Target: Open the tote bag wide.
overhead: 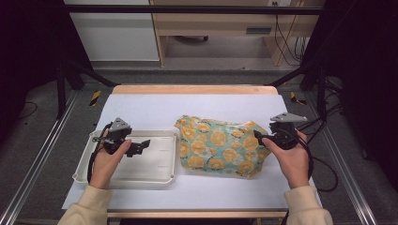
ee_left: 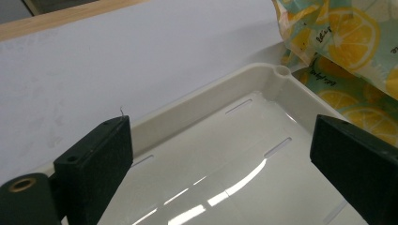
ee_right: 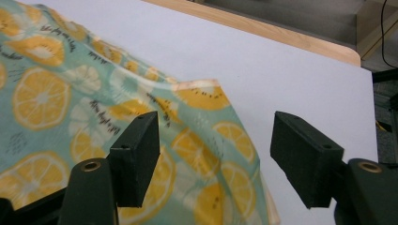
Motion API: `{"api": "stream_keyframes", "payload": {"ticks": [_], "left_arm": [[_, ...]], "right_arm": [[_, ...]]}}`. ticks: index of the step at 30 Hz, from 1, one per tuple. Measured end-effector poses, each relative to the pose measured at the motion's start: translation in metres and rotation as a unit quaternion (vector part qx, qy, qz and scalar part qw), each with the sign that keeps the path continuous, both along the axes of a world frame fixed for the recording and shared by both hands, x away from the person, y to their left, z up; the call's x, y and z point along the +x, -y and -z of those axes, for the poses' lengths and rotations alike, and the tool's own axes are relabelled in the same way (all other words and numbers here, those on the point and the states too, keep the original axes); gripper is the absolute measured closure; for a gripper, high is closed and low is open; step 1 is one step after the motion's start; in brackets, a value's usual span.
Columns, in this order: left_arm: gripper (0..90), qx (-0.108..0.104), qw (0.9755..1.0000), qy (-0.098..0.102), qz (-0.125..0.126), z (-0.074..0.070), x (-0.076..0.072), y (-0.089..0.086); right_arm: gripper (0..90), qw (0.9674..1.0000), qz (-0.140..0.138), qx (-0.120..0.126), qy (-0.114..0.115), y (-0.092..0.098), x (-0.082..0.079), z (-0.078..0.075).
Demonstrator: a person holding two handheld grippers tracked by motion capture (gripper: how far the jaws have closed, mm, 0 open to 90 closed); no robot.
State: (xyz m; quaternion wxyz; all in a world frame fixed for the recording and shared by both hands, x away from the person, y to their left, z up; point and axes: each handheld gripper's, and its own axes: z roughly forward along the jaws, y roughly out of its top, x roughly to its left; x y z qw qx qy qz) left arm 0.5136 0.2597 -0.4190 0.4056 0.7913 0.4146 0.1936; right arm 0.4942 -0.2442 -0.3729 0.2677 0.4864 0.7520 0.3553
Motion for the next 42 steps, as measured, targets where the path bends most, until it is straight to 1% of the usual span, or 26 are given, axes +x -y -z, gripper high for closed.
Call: {"api": "stream_keyframes", "payload": {"ticks": [1,2,6,8,9,10,11,13,14,16,17,18,19,21,22,24,27,29,30,31,32,35,38,40,41,42], "left_arm": [[6.4,-0.001,1.0,0.0,0.001,0.0,0.0,0.0],[6.4,-0.001,1.0,0.0,0.002,-0.001,0.0,0.0],[6.4,-0.006,1.0,0.002,0.003,-0.002,0.0,-0.001],[6.4,-0.006,1.0,0.002,0.003,-0.002,-0.001,-0.001],[6.4,-0.006,1.0,0.002,0.004,-0.002,-0.001,-0.001],[6.4,-0.006,1.0,0.002,0.005,-0.002,-0.001,-0.001],[6.5,-0.007,1.0,0.002,0.005,-0.002,-0.001,0.0],[6.5,-0.007,1.0,0.002,0.005,-0.002,-0.001,0.0],[6.5,-0.007,1.0,0.002,0.006,-0.002,-0.001,0.0],[6.5,-0.006,0.9999,0.002,0.008,-0.003,-0.001,0.001],[6.6,-0.006,0.9999,0.002,0.008,-0.003,-0.001,0.001],[6.6,-0.005,0.9999,0.002,0.01,-0.003,-0.001,0.001],[6.5,-0.007,0.9999,0.003,0.01,-0.003,-0.001,0.001],[6.6,-0.007,0.9999,0.003,0.011,-0.004,-0.001,0.002],[6.6,-0.005,0.9999,0.003,0.012,-0.004,-0.001,0.002],[6.6,-0.005,0.9999,0.003,0.013,-0.004,-0.002,0.003],[6.6,-0.003,0.9999,0.003,0.015,-0.005,-0.002,0.003],[6.7,-0.004,0.9999,0.003,0.016,-0.005,-0.002,0.004],[6.7,-0.004,0.9999,0.003,0.016,-0.005,-0.002,0.004],[6.8,-0.003,0.9998,0.002,0.02,-0.004,-0.002,0.007],[6.8,-0.002,0.9997,0.001,0.022,-0.004,-0.002,0.008],[6.9,0.004,0.9996,0.002,0.028,-0.004,-0.004,0.013],[7.2,0.008,0.9994,0.003,0.034,-0.004,-0.005,0.018],[7.4,0.011,0.9992,0.003,0.038,-0.004,-0.006,0.022],[7.4,0.014,0.999,0.003,0.042,-0.004,-0.006,0.024],[7.5,0.014,0.9989,0.003,0.043,-0.005,-0.007,0.026]], "right_arm": [[32.8,1.0,0.001,-0.002,-0.001,-0.001,0.004,0.0],[32.3,0.9999,0.003,-0.005,-0.012,-0.004,0.014,-0.001],[27.0,0.9995,-0.002,-0.012,-0.028,-0.011,0.026,0.001],[25.2,0.9994,-0.005,-0.013,-0.033,-0.012,0.029,0.002],[21.4,0.9988,-0.01,-0.015,-0.045,-0.016,0.033,0.006],[19.8,0.9986,-0.011,-0.018,-0.048,-0.017,0.035,0.007],[19.2,0.9982,-0.012,-0.018,-0.055,-0.018,0.037,0.009],[19.2,0.9981,-0.012,-0.022,-0.056,-0.018,0.039,0.011],[19.3,0.9978,-0.003,-0.024,-0.063,-0.019,0.044,0.014],[23.6,0.9963,0.0,-0.022,-0.083,-0.018,0.048,0.019],[23.6,0.9963,0.0,-0.022,-0.083,-0.018,0.048,0.019],[35.7,0.9954,0.001,-0.026,-0.093,-0.019,0.05,0.024],[48.4,0.9953,-0.003,-0.031,-0.091,-0.019,0.05,0.025],[67.4,0.9953,-0.015,-0.034,-0.089,-0.022,0.047,0.026],[80.1,0.9965,-0.018,-0.034,-0.074,-0.022,0.043,0.025],[87.3,0.998,-0.023,-0.021,-0.055,-0.023,0.037,0.022],[88.6,0.9994,-0.031,-0.005,-0.013,-0.026,0.016,0.016],[88.6,0.9988,-0.04,0.017,0.025,-0.026,-0.005,0.012],[88.6,0.9988,-0.04,0.017,0.025,-0.026,-0.005,0.012],[88.7,0.9968,-0.052,0.034,0.051,-0.026,-0.029,0.014],[88.9,0.9957,-0.055,0.042,0.061,-0.026,-0.042,0.017],[89.2,0.9922,-0.075,0.069,0.072,-0.026,-0.075,0.031],[89.3,0.9894,-0.082,0.101,0.065,-0.022,-0.1,0.049],[89.4,0.9883,-0.084,0.119,0.048,-0.019,-0.111,0.063],[89.4,0.9889,-0.083,0.117,0.039,-0.019,-0.115,0.068],[89.4,0.9904,-0.084,0.105,0.03,-0.018,-0.117,0.07]]}}
